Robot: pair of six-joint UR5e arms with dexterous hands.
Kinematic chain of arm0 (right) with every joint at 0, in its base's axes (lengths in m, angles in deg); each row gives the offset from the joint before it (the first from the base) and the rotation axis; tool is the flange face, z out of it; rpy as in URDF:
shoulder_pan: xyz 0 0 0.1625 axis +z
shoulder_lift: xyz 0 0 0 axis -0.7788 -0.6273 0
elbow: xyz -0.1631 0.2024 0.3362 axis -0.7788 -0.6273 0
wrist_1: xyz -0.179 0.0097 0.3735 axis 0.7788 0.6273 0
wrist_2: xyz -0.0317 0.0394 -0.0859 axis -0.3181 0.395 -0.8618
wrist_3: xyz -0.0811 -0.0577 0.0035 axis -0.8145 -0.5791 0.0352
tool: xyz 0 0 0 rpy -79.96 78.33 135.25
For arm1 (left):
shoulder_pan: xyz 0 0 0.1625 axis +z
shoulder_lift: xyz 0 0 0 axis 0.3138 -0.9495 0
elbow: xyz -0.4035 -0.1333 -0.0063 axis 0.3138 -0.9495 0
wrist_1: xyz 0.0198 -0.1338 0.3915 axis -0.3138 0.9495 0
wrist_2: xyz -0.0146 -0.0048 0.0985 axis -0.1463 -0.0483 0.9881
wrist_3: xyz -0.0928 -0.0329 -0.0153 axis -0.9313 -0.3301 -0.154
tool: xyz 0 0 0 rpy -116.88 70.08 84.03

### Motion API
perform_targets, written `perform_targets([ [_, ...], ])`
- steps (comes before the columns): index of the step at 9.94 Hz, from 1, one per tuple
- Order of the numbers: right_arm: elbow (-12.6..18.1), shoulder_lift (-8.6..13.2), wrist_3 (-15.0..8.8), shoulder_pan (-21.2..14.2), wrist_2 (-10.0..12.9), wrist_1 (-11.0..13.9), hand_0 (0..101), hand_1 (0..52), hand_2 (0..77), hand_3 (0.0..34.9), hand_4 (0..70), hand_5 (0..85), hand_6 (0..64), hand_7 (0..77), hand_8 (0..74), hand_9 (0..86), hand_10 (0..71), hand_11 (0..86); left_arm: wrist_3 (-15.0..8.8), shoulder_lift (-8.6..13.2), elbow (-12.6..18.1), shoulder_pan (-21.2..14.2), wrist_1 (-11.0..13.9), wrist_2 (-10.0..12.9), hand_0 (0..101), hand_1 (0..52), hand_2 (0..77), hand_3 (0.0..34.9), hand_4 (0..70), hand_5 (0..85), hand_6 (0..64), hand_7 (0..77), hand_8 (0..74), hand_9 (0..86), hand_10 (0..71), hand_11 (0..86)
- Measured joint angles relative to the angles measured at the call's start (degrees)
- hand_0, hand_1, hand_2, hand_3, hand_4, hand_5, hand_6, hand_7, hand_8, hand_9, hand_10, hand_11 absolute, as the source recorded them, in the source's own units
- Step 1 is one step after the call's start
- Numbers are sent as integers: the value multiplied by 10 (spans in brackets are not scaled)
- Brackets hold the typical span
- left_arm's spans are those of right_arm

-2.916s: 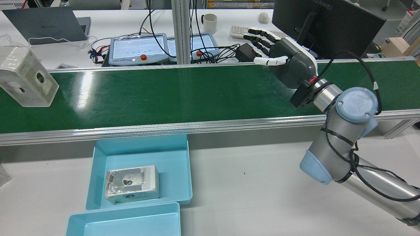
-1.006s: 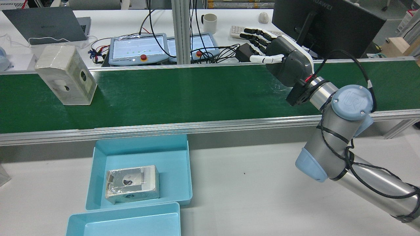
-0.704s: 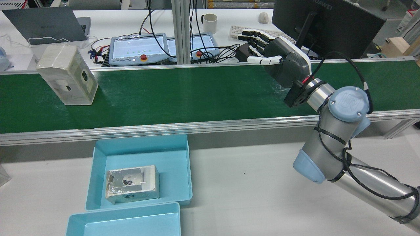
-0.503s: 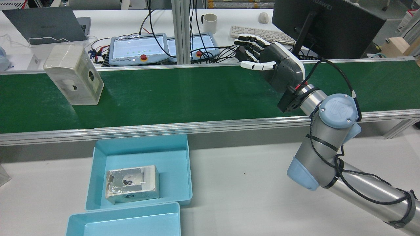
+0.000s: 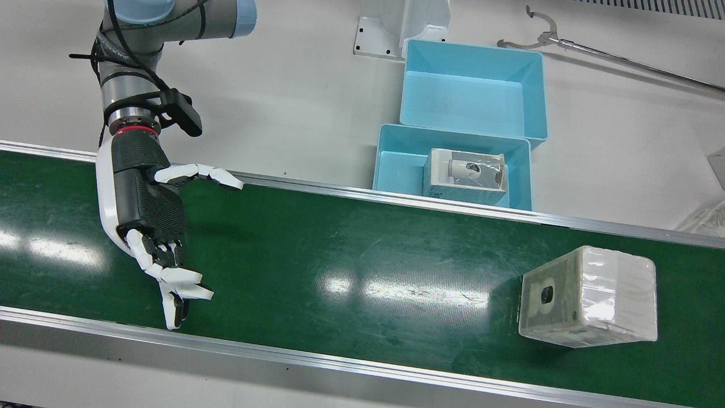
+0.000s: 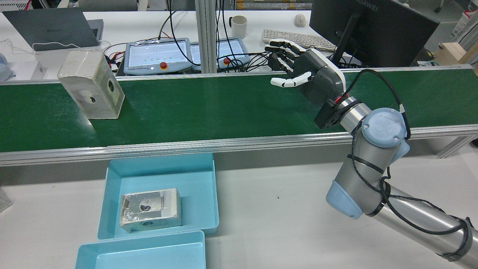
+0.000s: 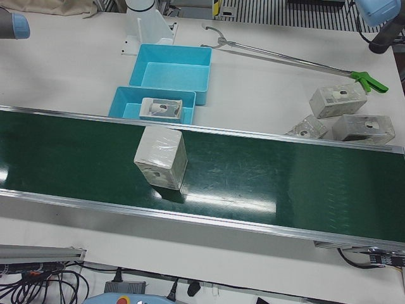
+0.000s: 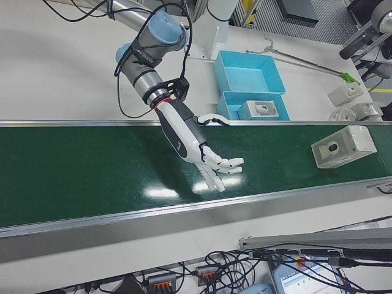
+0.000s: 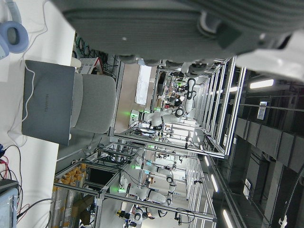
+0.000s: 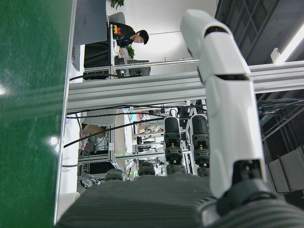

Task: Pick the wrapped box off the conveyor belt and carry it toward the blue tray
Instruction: 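Shift the right hand along the belt toward the oncoming wrapped box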

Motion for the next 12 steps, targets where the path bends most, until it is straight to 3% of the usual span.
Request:
perform_targets([
  [2,-3,-8,9,2,0,-1,515,202,229,90,120,273,55,224,0,38,0,16,0,0,0,0,0,0,0,0,11,0,0,11,0,5,5,0,5,0],
  [3,-7,-11,12,2,1,-1,500,175,213,89,120,256,49,218,0,38,0,16,0,0,0,0,0,0,0,0,11,0,0,11,0,5,5,0,5,0],
  [4,-9,-14,15,4,1,-1,474,98,158,106,120,251,49,207,0,38,0,16,0,0,0,0,0,0,0,0,11,0,0,11,0,5,5,0,5,0],
  [5,-9,-21,21,8,0,-2,474,98,158,106,120,251,49,213,0,38,0,16,0,0,0,0,0,0,0,0,5,0,0,11,0,5,5,0,0,0],
  [6,-3,-28,26,17,-6,-1,471,115,136,78,147,273,60,240,0,38,0,16,0,0,0,0,0,0,0,0,5,0,0,11,0,5,5,0,5,0],
  [7,4,-34,29,29,-18,0,479,175,169,56,147,273,60,240,0,38,0,16,0,0,0,0,0,0,0,0,5,0,0,11,0,5,5,0,5,0],
  [9,13,-45,32,58,-46,0,479,164,175,54,147,273,55,240,0,44,0,16,0,0,0,0,0,0,0,0,11,0,0,11,0,5,5,0,5,0],
  [10,15,-52,32,71,-53,0,477,147,175,64,120,273,55,235,0,44,0,16,0,0,0,0,0,0,0,0,11,0,0,11,0,5,5,0,5,0],
  [11,16,-57,33,79,-57,0,472,115,164,77,136,273,55,235,0,44,0,16,0,0,0,0,0,0,0,0,11,0,0,11,0,5,5,0,5,0],
  [12,17,-61,33,83,-62,-1,472,115,164,77,136,273,55,235,0,44,0,16,0,0,0,0,0,0,0,0,5,0,0,11,0,5,5,0,5,0],
])
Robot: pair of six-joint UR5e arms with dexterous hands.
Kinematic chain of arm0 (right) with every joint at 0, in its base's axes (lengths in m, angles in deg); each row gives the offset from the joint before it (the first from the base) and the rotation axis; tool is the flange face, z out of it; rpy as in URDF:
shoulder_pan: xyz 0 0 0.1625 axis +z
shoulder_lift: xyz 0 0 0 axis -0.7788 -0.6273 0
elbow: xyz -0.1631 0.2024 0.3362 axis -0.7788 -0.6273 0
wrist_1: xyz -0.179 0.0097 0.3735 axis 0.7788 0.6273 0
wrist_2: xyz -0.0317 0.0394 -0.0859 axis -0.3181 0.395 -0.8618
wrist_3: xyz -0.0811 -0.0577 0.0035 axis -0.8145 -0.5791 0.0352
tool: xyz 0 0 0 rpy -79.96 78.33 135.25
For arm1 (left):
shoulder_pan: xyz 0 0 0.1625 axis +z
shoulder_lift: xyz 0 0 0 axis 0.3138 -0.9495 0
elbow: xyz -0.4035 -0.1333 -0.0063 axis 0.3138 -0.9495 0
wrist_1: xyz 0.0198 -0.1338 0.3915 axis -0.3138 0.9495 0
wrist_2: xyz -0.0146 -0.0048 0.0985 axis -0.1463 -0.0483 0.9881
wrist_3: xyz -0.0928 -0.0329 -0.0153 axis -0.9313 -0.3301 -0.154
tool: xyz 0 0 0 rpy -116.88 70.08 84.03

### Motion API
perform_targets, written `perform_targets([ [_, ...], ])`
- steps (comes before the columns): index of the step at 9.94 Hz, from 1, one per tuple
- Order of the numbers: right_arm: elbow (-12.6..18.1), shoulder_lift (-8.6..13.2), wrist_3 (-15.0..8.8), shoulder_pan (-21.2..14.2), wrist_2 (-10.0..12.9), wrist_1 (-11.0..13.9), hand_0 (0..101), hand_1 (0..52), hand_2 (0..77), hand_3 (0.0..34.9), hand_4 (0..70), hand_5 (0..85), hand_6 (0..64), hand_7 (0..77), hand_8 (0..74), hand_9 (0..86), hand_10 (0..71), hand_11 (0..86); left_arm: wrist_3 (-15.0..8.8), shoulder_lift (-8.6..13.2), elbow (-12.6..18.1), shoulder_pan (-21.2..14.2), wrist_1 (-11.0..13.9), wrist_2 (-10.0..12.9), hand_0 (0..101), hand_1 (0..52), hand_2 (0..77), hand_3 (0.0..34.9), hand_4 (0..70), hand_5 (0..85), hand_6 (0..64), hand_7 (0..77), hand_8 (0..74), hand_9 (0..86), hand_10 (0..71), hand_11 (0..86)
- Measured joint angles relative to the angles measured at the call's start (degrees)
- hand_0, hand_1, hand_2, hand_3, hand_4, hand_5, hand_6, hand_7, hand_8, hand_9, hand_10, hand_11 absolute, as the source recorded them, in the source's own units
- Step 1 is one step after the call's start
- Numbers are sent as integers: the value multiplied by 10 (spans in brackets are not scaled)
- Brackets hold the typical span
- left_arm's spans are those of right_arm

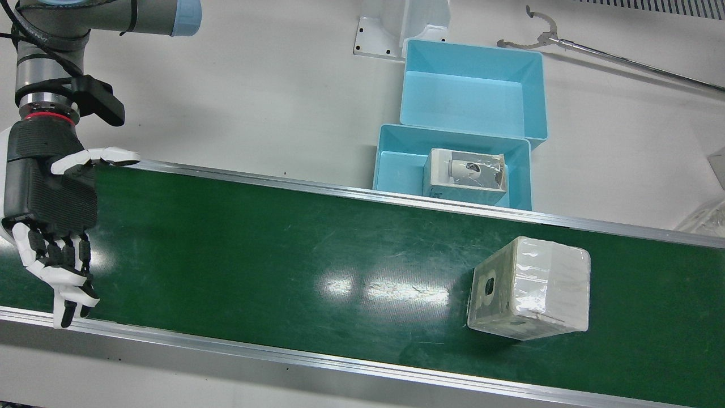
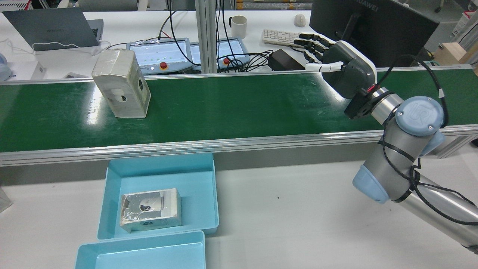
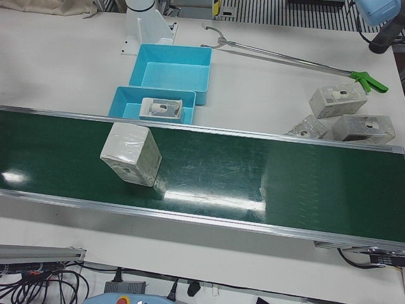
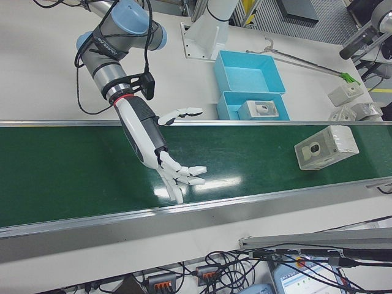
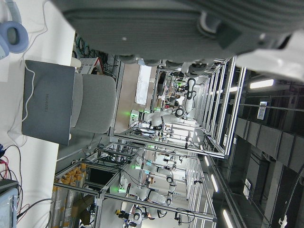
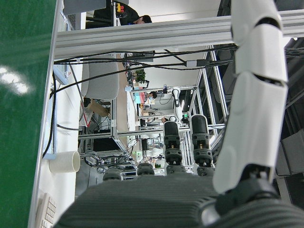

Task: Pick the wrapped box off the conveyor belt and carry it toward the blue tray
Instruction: 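Shift the right hand along the belt toward the oncoming wrapped box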

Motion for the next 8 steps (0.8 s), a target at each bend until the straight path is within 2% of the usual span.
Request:
perform_targets([
  [1,-1,-2,0,2,-9,0,465,115,164,116,125,256,27,196,0,22,0,16,0,0,0,0,0,0,0,0,5,0,0,11,0,5,5,0,5,0],
  [3,-3,-5,2,4,-23,-2,465,120,164,112,109,251,27,196,0,22,0,16,0,0,0,0,0,0,0,0,11,0,0,11,0,5,5,0,0,0],
  [4,-2,-7,4,5,-26,-4,463,136,164,139,65,251,27,191,0,22,0,16,0,0,0,0,0,0,0,0,11,0,0,11,0,5,5,0,5,0],
  [5,2,-8,4,5,-28,-6,463,136,164,139,65,251,27,191,0,22,0,16,0,0,0,0,0,0,0,0,11,0,0,11,0,5,5,0,5,0],
  [6,10,-7,2,5,-27,-7,464,131,185,72,125,267,44,218,0,44,0,16,0,0,0,0,0,0,0,0,11,0,0,11,0,5,5,0,5,0],
  [7,14,-3,-2,2,-26,-7,471,158,207,68,142,273,44,235,0,44,0,16,0,0,0,0,0,0,0,0,11,0,0,11,0,5,5,0,5,5],
  [8,8,13,-7,-1,-25,-4,473,158,218,67,153,273,60,256,0,49,0,16,0,0,0,0,0,0,0,0,11,0,0,11,0,5,5,0,5,5],
])
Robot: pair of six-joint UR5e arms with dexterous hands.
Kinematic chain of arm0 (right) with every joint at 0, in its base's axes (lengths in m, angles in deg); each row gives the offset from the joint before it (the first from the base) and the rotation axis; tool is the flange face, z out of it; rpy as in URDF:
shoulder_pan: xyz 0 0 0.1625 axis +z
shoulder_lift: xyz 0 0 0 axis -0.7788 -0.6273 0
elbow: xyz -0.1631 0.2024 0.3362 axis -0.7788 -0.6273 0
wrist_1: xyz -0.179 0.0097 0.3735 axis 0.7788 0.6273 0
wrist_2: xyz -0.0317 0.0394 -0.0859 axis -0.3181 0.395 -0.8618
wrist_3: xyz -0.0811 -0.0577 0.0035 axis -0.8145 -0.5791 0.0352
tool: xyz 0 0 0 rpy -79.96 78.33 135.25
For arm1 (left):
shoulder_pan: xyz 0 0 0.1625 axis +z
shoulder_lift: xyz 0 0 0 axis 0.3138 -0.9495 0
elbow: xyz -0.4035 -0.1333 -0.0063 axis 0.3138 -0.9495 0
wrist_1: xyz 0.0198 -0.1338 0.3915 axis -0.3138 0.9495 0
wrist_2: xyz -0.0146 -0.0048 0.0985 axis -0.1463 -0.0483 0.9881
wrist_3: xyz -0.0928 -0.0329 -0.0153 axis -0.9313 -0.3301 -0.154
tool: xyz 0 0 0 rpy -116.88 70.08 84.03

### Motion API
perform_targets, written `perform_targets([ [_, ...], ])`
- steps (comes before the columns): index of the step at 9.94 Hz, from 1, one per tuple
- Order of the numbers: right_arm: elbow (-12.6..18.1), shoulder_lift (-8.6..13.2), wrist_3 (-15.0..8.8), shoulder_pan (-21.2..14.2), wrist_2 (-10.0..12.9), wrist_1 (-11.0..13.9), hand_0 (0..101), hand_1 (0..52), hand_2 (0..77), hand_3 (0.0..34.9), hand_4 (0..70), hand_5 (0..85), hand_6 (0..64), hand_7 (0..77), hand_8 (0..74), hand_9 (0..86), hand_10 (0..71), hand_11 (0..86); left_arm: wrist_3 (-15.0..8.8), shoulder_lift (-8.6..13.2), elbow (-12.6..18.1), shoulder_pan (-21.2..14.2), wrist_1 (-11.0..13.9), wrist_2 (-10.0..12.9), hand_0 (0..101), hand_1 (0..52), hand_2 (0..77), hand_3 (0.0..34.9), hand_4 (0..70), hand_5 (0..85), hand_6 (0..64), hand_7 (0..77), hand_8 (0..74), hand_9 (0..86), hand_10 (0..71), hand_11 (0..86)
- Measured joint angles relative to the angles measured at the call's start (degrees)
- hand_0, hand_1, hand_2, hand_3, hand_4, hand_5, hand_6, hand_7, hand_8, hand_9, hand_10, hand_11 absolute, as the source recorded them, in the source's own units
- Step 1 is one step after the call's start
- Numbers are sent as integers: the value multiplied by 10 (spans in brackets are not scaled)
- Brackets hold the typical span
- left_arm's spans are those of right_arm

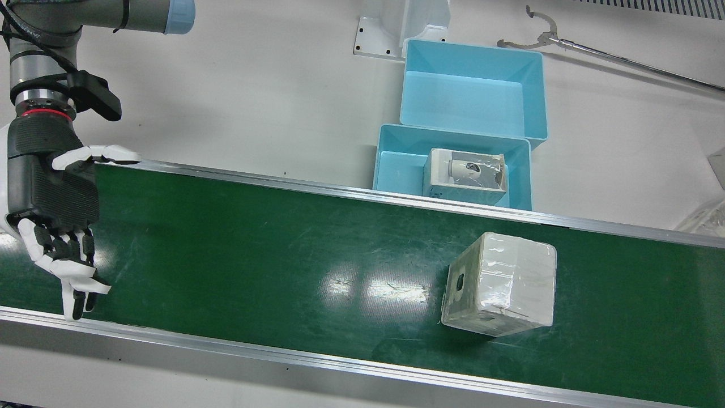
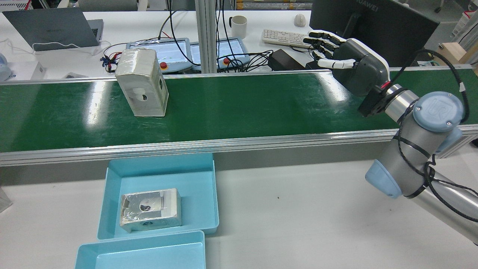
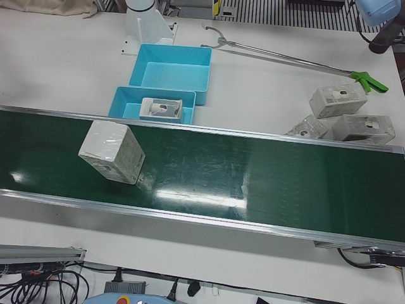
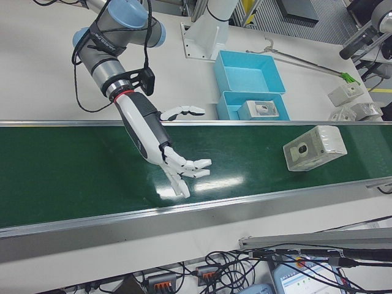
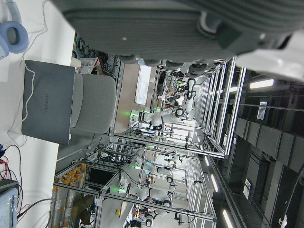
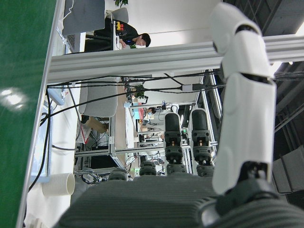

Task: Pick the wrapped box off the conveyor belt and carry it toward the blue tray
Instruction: 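Shift the right hand along the belt toward the oncoming wrapped box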

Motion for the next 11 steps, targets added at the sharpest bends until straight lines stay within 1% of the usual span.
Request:
perform_targets([
  [1,-15,25,-3,-3,1,2,471,158,235,67,153,273,60,256,0,49,0,16,0,0,0,0,0,0,0,0,11,0,0,11,0,5,5,0,5,0],
  [2,-31,48,-6,-8,4,3,473,158,235,65,235,316,98,300,0,60,0,16,0,0,0,0,0,0,0,0,11,0,0,11,0,5,5,0,5,0],
  [3,-46,66,-8,-18,13,3,473,158,235,65,235,316,98,300,0,60,0,16,0,0,0,0,0,0,0,0,11,0,0,11,0,5,5,0,5,5],
  [4,-59,78,-12,-31,26,3,478,158,235,75,235,316,98,305,16,60,0,16,0,0,0,0,0,0,0,0,11,0,0,11,0,5,5,0,5,0],
  [6,-81,95,-24,-61,54,2,478,158,235,75,235,316,98,305,16,60,0,16,0,0,0,0,0,0,0,0,5,0,0,11,0,5,5,0,0,0],
  [7,-89,102,-27,-71,62,2,478,158,245,107,207,305,98,305,0,60,0,16,0,0,0,0,0,0,0,0,11,0,0,11,0,5,5,0,0,0],
  [8,-93,106,-29,-76,65,2,478,158,196,107,191,284,60,289,0,60,0,16,0,0,0,0,0,0,0,0,5,0,0,11,0,5,5,0,0,0],
  [9,-93,106,-29,-76,65,3,479,153,142,127,158,284,71,251,0,44,0,16,0,0,0,0,0,0,0,0,5,0,0,11,0,5,5,0,0,0],
  [10,-90,100,-29,-73,60,3,480,153,153,147,142,262,55,245,0,38,0,16,0,0,0,0,0,0,0,0,11,0,0,11,0,5,5,0,5,5],
  [11,-84,91,-28,-68,52,3,482,153,153,169,120,256,38,202,0,33,0,16,0,0,0,0,0,0,0,0,11,0,0,11,0,5,5,0,5,5],
])
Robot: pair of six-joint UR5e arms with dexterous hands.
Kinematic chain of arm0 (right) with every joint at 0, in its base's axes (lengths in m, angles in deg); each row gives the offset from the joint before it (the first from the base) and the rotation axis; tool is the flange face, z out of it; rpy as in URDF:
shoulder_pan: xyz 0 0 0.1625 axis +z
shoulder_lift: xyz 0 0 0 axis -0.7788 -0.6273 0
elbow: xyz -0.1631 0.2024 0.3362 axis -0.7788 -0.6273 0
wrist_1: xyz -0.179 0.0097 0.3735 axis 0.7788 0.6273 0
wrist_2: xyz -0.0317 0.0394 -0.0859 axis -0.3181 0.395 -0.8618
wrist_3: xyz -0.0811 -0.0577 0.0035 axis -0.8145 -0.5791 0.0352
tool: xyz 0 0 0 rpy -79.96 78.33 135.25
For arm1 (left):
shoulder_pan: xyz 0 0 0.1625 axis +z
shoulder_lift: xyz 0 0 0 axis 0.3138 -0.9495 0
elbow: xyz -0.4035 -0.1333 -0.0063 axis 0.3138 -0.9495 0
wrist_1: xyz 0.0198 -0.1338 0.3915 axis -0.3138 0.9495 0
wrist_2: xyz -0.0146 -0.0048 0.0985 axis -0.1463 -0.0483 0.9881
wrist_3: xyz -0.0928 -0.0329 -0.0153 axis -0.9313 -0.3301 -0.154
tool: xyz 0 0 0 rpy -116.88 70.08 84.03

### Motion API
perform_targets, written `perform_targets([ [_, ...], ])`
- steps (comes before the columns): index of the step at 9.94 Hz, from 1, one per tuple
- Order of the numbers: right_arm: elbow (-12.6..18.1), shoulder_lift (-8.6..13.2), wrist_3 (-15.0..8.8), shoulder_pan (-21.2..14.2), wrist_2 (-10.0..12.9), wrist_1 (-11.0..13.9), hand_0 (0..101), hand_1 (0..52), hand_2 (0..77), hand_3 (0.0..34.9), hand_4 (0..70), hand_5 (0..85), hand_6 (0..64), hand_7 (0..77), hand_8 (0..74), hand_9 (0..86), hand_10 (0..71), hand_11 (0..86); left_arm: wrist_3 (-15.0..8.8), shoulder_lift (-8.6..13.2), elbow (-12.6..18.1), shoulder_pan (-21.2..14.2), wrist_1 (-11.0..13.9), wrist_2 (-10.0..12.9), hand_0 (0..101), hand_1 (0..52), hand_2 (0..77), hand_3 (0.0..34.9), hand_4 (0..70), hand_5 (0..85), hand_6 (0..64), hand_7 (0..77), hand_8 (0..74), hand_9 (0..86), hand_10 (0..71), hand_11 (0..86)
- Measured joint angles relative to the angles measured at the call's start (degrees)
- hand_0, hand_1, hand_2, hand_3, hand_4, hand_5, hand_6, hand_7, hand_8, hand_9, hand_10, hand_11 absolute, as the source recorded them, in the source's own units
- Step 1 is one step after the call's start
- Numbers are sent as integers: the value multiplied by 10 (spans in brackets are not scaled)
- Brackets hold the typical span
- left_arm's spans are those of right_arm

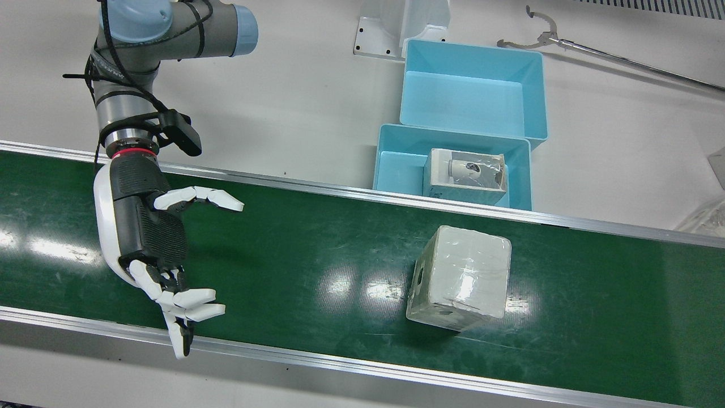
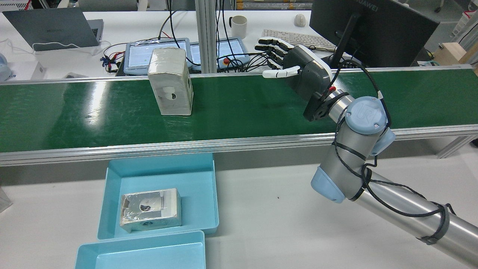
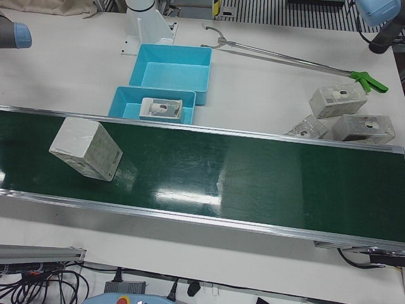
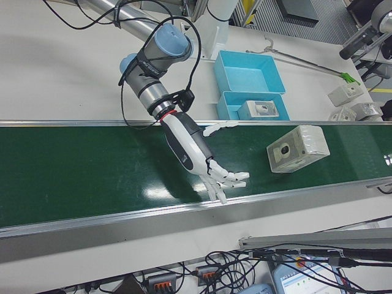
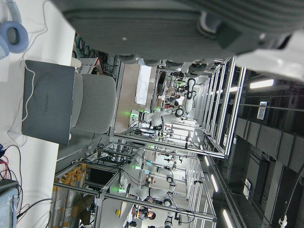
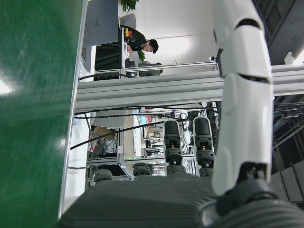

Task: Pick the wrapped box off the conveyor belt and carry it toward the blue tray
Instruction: 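Shift the right hand along the belt toward the oncoming wrapped box, then position the open right hand in the path of the white wrapped box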

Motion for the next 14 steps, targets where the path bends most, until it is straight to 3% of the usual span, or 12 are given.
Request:
perform_targets([
  [3,13,-20,4,12,-15,-1,480,153,185,168,109,256,33,207,0,27,0,16,0,0,0,0,0,0,0,0,11,0,0,11,0,5,5,0,5,0],
  [14,22,-23,4,10,-20,0,482,169,202,161,120,267,44,235,0,33,0,16,0,0,0,0,0,0,0,0,11,0,0,11,0,5,5,0,5,5],
])
